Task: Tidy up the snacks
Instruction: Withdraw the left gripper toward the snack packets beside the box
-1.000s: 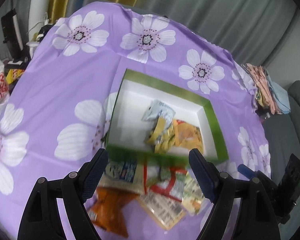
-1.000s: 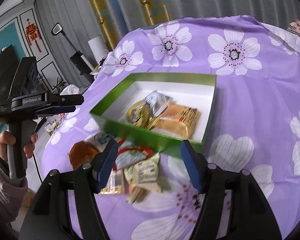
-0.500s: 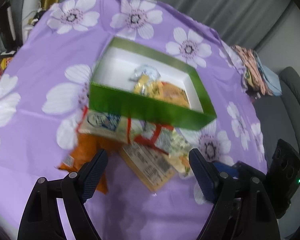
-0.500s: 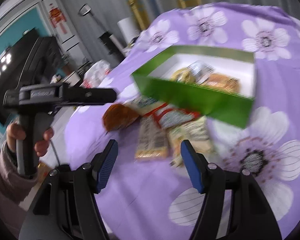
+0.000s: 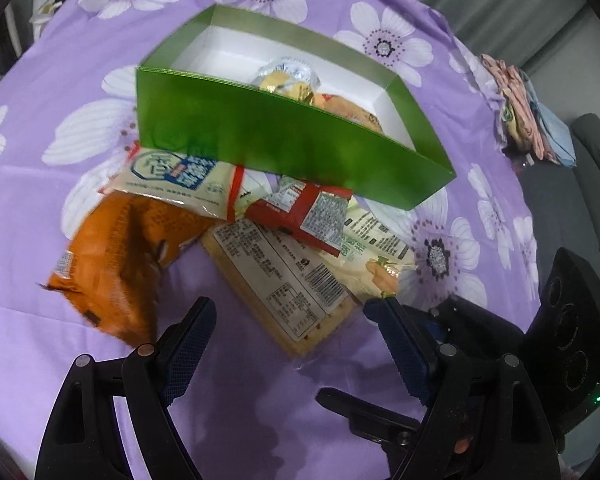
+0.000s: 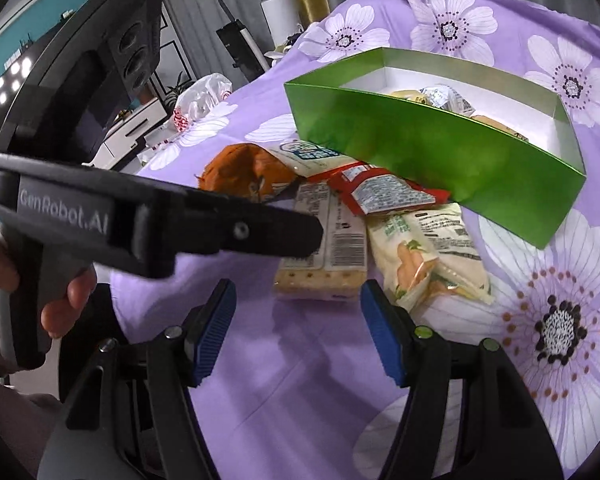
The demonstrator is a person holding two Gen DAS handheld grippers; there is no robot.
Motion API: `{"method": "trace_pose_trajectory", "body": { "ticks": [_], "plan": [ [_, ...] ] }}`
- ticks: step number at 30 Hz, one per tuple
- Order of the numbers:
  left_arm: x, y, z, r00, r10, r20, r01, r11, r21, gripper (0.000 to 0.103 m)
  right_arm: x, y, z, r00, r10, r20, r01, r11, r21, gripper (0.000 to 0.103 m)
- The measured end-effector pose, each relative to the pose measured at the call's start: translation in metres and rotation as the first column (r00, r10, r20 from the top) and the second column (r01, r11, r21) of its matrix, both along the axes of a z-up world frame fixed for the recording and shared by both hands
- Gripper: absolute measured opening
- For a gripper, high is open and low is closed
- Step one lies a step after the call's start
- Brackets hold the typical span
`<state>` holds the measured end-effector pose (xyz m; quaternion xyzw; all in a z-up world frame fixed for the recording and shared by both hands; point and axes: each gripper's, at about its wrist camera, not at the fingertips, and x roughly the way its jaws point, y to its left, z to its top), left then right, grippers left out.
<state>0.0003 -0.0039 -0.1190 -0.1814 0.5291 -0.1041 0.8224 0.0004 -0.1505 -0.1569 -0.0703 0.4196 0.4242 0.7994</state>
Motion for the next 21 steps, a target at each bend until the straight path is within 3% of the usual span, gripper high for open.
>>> {"method": "trace_pose_trajectory", "body": {
  "ticks": [7, 9, 12, 18, 21],
  "plan": [
    [0.009, -0.001, -0.02, 0.999, 0.007, -0.032, -0.007, 1.0, -0.003, 0.083, 0.014, 0.011, -0.006, 1.0, 0.025, -0.016, -0.026, 0.999, -0.023, 0.065],
    [0.009, 0.0, -0.02, 1.0, 0.002, -0.022, -0.003, 1.0, -0.005, 0.083, 0.011, 0.018, -0.009, 0.998, 0.053, -0.026, -0.054, 0.998, -0.042, 0.067],
    [0.006, 0.005, -0.017, 1.0, -0.009, -0.011, 0.009, 1.0, -0.006, 0.083, -0.001, 0.026, -0.008, 0.99, 0.134, -0.053, -0.134, 0.991, -0.001, 0.064],
    [-0.004, 0.014, -0.022, 0.998, -0.053, 0.022, 0.052, 0.998, 0.035, 0.08, -0.002, 0.029, -0.012, 0.996, 0.084, -0.005, -0.084, 0.996, -0.037, 0.065],
    [-0.007, 0.013, -0.023, 0.996, -0.063, 0.057, 0.06, 0.997, 0.053, 0.074, 0.0, 0.034, -0.012, 0.997, 0.079, 0.025, -0.078, 0.995, -0.054, 0.053]
  ]
}}
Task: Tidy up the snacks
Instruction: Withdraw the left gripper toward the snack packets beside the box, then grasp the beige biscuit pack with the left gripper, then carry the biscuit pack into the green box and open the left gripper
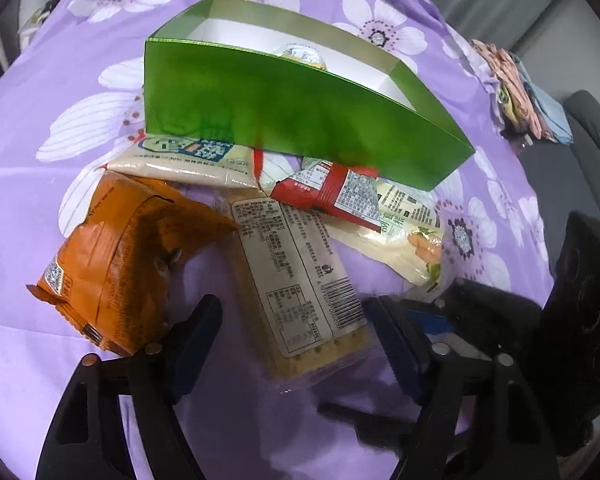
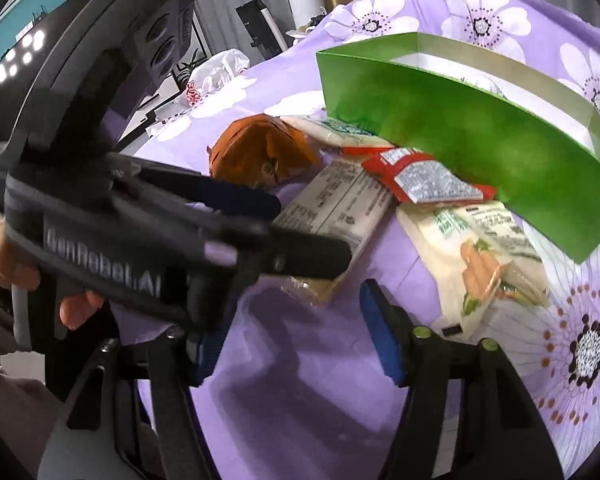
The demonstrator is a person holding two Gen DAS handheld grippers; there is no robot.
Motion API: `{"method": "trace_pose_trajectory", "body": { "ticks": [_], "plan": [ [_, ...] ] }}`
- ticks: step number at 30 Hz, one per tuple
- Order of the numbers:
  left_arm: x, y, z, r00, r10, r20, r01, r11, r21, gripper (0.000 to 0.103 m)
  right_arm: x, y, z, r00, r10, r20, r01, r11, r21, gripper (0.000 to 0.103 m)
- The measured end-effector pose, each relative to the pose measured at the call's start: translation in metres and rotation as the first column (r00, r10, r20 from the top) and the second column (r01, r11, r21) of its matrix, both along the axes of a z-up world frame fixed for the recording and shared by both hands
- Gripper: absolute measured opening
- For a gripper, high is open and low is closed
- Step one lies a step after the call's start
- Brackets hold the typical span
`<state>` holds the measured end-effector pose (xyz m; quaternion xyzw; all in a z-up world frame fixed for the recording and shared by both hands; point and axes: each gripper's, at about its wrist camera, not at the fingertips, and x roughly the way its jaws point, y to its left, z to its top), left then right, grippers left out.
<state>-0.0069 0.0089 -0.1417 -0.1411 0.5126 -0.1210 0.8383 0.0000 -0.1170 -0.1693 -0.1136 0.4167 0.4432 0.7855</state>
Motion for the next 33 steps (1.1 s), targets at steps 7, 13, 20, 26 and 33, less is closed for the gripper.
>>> {"method": "trace_pose_trajectory", "body": {
  "ticks": [7, 13, 20, 26, 33],
  "plan": [
    [0.0, 0.004, -0.002, 1.0, 0.014, 0.01, -0.013, 0.999, -0.043, 0.052, 0.002, 0.002, -0.001, 1.0, -0.008, 0.014, 0.008, 1.0, -0.001, 0.038],
    [-0.003, 0.003, 0.001, 1.0, 0.008, 0.021, -0.007, 0.999, -0.035, 0.051, -0.004, -0.003, 0.003, 0.999, -0.029, 0.017, 0.028, 0.999, 0.02, 0.032],
    [-0.018, 0.001, 0.012, 0.999, 0.001, 0.034, 0.0, 0.999, -0.032, 0.051, -0.026, -0.009, 0.015, 0.999, -0.035, 0.034, 0.033, 0.998, 0.044, 0.028],
    [-0.034, -0.006, 0.033, 0.997, 0.001, 0.076, -0.001, 1.0, -0.006, 0.051, -0.041, -0.015, 0.033, 0.998, -0.039, 0.049, 0.036, 0.997, 0.067, 0.024],
    [-0.042, -0.013, 0.041, 0.996, -0.004, 0.088, 0.003, 1.0, 0.014, 0.051, -0.049, -0.02, 0.038, 0.997, -0.053, 0.049, 0.049, 0.996, 0.077, 0.024]
  ]
}}
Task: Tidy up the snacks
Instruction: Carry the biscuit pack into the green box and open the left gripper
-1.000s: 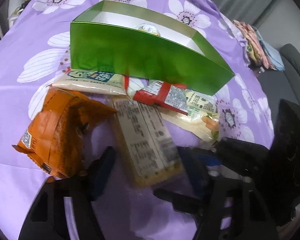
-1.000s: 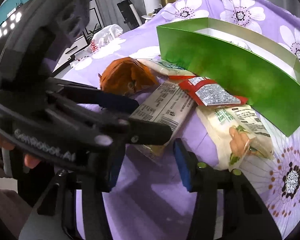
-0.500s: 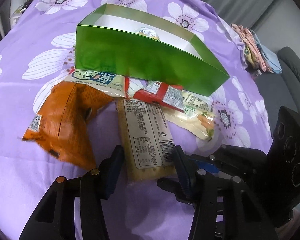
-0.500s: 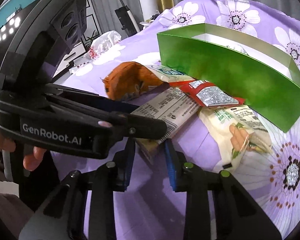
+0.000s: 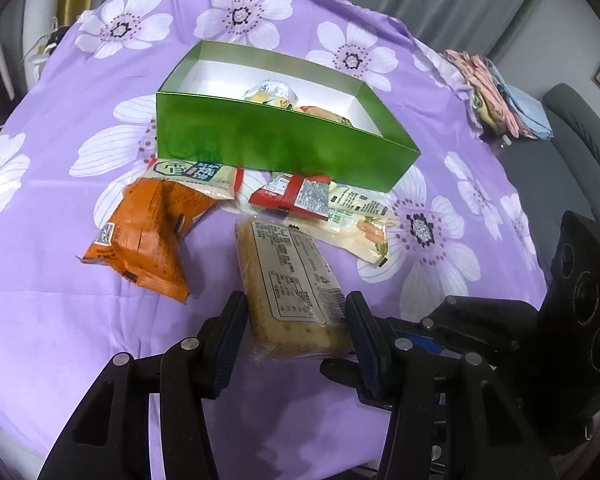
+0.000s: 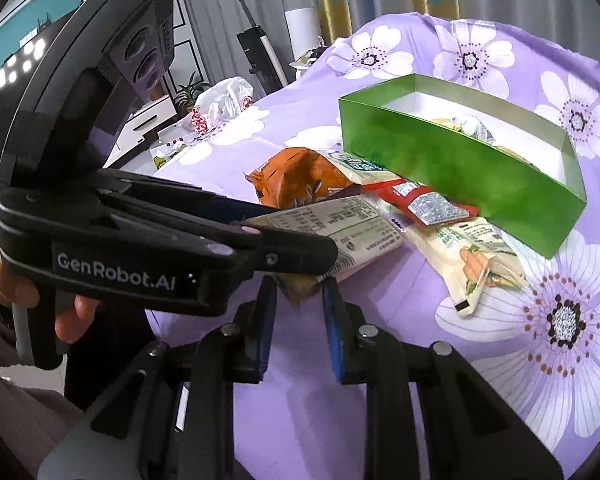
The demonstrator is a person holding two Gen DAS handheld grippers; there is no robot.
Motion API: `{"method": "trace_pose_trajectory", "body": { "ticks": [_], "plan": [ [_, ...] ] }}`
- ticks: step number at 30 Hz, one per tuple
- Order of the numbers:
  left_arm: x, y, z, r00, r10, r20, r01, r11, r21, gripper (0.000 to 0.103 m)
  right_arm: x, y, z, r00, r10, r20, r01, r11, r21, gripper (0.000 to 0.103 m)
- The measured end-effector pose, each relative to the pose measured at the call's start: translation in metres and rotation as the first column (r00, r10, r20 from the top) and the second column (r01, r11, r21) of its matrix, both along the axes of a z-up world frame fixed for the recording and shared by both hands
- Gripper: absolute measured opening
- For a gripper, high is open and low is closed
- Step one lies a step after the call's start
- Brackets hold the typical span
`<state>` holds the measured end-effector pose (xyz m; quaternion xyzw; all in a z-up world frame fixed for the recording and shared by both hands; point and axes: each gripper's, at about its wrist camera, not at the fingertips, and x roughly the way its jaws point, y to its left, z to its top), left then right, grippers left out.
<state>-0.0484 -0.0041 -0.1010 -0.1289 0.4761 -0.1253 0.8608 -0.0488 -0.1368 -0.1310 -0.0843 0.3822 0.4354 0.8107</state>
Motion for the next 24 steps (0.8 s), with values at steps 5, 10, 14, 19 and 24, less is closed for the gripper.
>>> {"method": "trace_pose_trajectory", "body": {
  "ticks": [5, 10, 14, 19, 24],
  "plan": [
    [-0.003, 0.001, 0.013, 0.999, -0.003, 0.039, 0.003, 1.0, 0.008, 0.051, 0.0, -0.001, 0.012, 1.0, -0.01, 0.029, 0.01, 1.0, 0.018, 0.024],
    [0.003, -0.002, 0.035, 0.996, -0.012, 0.092, 0.01, 1.0, 0.02, 0.051, 0.005, -0.007, 0.031, 0.996, -0.032, 0.079, 0.029, 0.999, 0.044, 0.024],
    [0.012, -0.005, 0.053, 0.99, -0.02, 0.138, 0.017, 1.0, 0.025, 0.051, 0.011, -0.011, 0.05, 0.99, -0.049, 0.13, 0.042, 0.997, 0.062, 0.024],
    [0.026, -0.006, 0.079, 0.978, -0.034, 0.205, 0.026, 0.999, 0.042, 0.051, 0.025, -0.014, 0.072, 0.98, -0.063, 0.19, 0.048, 0.995, 0.085, 0.024],
    [0.047, -0.008, 0.093, 0.97, -0.044, 0.239, 0.03, 0.998, 0.061, 0.051, 0.046, -0.014, 0.083, 0.971, -0.082, 0.226, 0.061, 0.993, 0.099, 0.024]
  ]
}}
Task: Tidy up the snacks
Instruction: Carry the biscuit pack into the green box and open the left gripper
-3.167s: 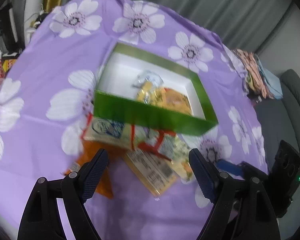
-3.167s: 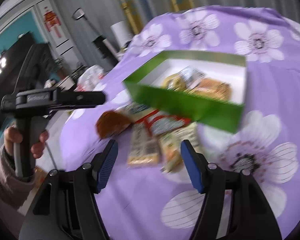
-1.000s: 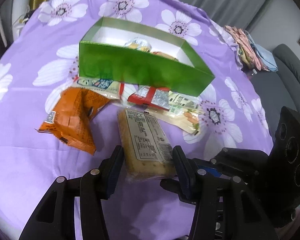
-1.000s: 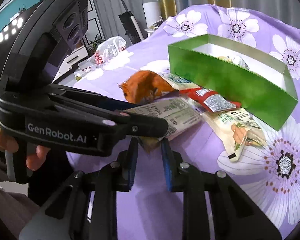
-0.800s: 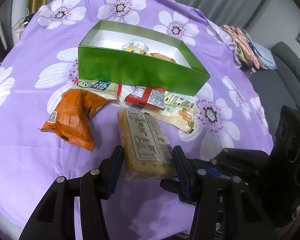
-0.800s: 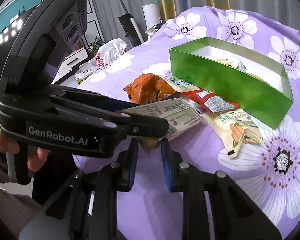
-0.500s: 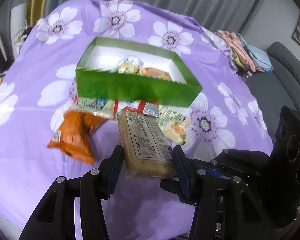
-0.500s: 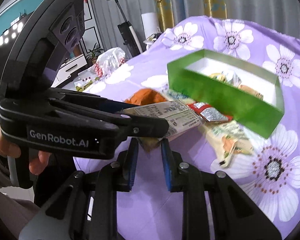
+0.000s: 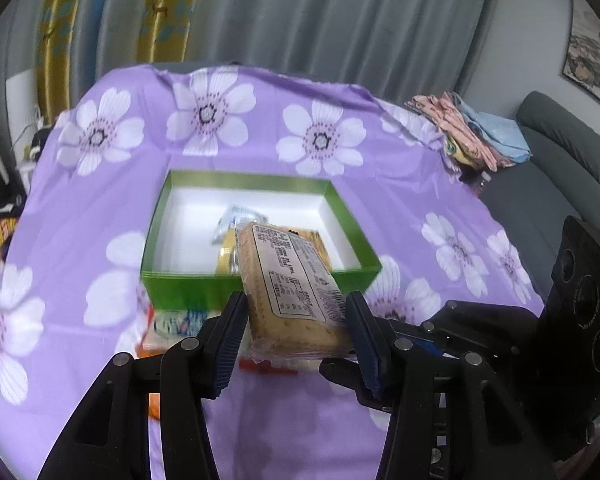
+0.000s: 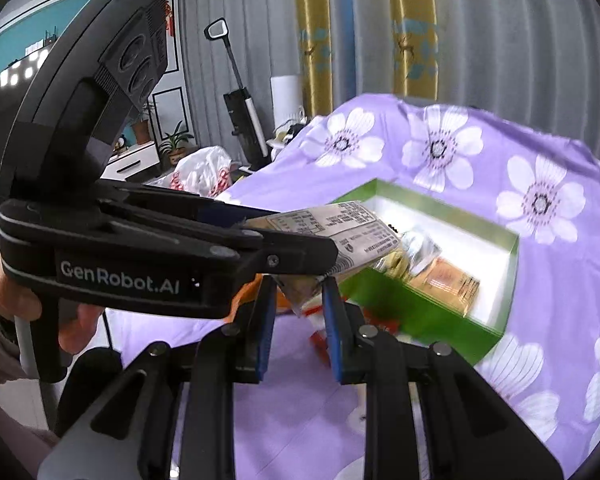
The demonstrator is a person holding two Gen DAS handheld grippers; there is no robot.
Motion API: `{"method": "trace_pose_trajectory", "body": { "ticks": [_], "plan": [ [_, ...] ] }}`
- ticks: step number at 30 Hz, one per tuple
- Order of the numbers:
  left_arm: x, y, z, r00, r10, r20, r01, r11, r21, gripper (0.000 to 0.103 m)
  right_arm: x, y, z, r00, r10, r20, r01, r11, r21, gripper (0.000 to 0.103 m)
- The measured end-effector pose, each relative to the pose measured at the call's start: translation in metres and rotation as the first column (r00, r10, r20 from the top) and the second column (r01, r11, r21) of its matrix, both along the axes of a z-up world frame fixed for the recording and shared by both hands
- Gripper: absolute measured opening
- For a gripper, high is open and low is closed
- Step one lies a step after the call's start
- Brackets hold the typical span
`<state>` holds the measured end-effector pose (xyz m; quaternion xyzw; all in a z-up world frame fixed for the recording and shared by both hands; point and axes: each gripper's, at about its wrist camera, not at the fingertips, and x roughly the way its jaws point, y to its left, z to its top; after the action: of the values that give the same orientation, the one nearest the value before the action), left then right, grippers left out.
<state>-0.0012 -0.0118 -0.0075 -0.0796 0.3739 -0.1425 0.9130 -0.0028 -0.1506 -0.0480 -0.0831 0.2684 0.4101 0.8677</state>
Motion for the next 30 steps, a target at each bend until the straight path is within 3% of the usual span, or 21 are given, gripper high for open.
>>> {"method": "trace_pose_trajectory", "body": {
  "ticks": [8, 18, 30],
  "plan": [
    [0.057, -0.003, -0.007, 1.0, -0.007, -0.024, 0.007, 1.0, -0.016, 0.051, 0.055, -0.002, -0.007, 0.999, -0.045, -0.004, 0.045, 0.999, -0.012, 0.024],
    [0.119, -0.013, -0.039, 0.996, -0.007, -0.091, 0.005, 1.0, -0.023, 0.051, 0.105, 0.002, -0.029, 0.993, -0.083, -0.084, 0.079, 0.996, -0.044, 0.024],
    [0.148, -0.017, -0.07, 0.986, 0.02, -0.167, -0.017, 1.0, 0.016, 0.051, 0.134, 0.008, -0.05, 0.973, -0.129, -0.192, 0.117, 0.991, -0.072, 0.027]
  ]
}}
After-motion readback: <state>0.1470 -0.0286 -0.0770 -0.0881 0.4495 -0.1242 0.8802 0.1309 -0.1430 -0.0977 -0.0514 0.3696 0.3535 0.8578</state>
